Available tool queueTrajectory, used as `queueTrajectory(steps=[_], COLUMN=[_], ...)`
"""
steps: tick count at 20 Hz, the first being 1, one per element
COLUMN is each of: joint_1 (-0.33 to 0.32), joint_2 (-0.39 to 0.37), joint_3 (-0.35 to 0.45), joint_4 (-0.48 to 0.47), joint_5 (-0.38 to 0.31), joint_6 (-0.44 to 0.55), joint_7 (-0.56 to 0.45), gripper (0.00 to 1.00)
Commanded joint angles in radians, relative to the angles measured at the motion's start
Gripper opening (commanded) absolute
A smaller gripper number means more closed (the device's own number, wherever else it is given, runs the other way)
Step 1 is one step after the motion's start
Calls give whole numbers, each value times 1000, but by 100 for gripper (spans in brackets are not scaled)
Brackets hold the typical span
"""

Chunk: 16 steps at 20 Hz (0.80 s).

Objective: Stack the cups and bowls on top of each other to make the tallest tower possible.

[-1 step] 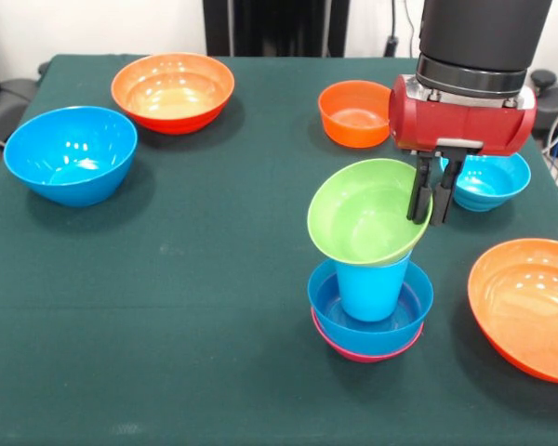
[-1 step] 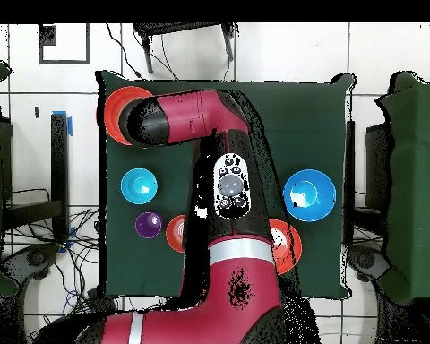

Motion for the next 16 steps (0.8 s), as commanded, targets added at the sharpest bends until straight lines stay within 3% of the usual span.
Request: queueTrajectory(steps=[1,6,8,16], joint_1=[12,8,13,8], joint_2=[-2,-3,0,2], joint_3=[28,32,27,30], joint_4=[36,40,29,45], joint_5=[-2,-1,-4,-3], joint_6=[-58,-67,-27,-70], joint_7=[82,80,66,82], gripper=[0,0,0,0])
